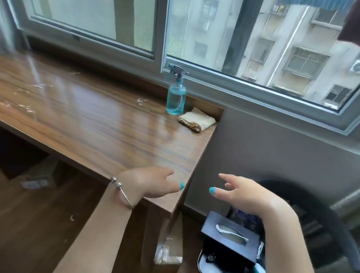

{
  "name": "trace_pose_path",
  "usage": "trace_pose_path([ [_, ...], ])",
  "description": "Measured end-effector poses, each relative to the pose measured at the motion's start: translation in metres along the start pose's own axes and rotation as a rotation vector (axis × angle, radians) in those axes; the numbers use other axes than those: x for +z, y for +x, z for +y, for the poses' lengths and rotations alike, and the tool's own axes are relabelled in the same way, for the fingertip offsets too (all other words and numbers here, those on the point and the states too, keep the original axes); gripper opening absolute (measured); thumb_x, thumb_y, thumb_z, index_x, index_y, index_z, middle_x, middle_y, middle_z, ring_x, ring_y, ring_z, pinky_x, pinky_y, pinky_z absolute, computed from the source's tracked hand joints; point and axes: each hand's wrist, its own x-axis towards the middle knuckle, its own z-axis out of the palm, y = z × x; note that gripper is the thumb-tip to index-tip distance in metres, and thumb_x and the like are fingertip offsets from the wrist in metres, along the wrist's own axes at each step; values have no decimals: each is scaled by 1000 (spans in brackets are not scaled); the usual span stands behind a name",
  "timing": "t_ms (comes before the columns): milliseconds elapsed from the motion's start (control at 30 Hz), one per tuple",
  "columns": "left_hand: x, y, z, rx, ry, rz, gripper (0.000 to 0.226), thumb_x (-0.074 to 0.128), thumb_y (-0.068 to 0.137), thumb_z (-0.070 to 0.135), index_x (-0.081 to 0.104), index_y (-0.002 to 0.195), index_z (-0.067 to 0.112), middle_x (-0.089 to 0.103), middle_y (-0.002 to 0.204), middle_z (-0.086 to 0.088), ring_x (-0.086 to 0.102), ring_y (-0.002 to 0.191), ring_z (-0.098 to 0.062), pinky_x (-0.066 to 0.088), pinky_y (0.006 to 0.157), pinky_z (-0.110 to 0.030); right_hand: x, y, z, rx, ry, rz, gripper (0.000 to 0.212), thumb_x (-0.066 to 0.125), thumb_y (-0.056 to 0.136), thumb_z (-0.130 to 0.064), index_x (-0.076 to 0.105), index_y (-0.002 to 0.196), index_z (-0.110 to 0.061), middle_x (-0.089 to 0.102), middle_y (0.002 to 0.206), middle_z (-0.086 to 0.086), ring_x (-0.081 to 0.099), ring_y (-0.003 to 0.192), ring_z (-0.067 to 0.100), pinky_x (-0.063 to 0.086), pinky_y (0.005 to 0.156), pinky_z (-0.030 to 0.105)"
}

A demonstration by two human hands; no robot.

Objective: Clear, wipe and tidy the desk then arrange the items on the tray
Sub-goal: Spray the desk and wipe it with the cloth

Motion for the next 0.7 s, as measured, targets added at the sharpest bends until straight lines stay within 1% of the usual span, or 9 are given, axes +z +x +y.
trace_pose_path([
  [167,-50,9,-56,-55,17,-8,66,40,97,55,27,151,19,31,155,-1,29,142,-20,24,115,-35,2,38,-66,-88,0,50,66,55,90,-58,35,148,-33,52,142,-3,52,124,16,39,96,28],
  [200,-62,13,-68,-53,14,-14,62,39,98,53,33,148,17,35,153,-2,30,142,-21,26,113,-33,1,46,-79,-99,29,70,65,56,91,-57,36,148,-34,53,140,-3,53,121,16,41,97,29],
  [267,-86,22,-91,-43,27,-24,47,39,100,48,47,129,13,48,135,-6,36,138,-25,31,102,-30,0,64,-103,-96,67,82,64,56,90,-57,37,147,-35,53,139,-3,54,119,16,42,97,30],
  [300,-97,27,-102,-40,41,-30,45,38,100,47,48,124,11,49,131,-7,38,136,-26,32,99,-30,-1,72,-114,-86,69,74,64,57,90,-57,37,147,-35,53,139,-3,53,119,16,41,97,30],
  [333,-106,34,-115,-39,53,-33,47,38,100,48,48,126,10,48,133,-6,37,137,-25,32,99,-30,0,81,-125,-78,71,68,64,57,90,-56,38,147,-35,53,139,-3,53,118,15,41,97,30],
  [433,-129,59,-152,-36,100,-29,63,37,99,52,35,147,11,34,154,-5,31,141,-22,28,108,-29,3,108,-153,-108,135,132,60,60,91,-51,43,144,-30,55,136,-3,53,109,9,45,97,30],
  [533,-141,96,-185,-54,122,-49,63,38,99,51,36,147,11,33,155,-7,31,141,-22,27,108,-28,6,136,-173,-150,197,236,56,60,92,-47,46,143,-29,56,133,-6,55,110,8,46,92,28],
  [633,-142,143,-213,-89,96,-52,67,38,99,51,19,154,17,11,161,-8,13,148,-23,16,116,-32,2,169,-181,-163,228,296,54,62,91,-44,48,141,-29,57,130,-8,57,108,6,46,86,24],
  [700,-137,173,-231,-97,85,-12,66,36,99,52,12,154,28,-3,162,-6,-2,149,-23,7,120,-38,-4,196,-183,-151,237,331,51,64,91,-42,51,138,-29,58,127,-7,57,105,5,45,81,22],
])
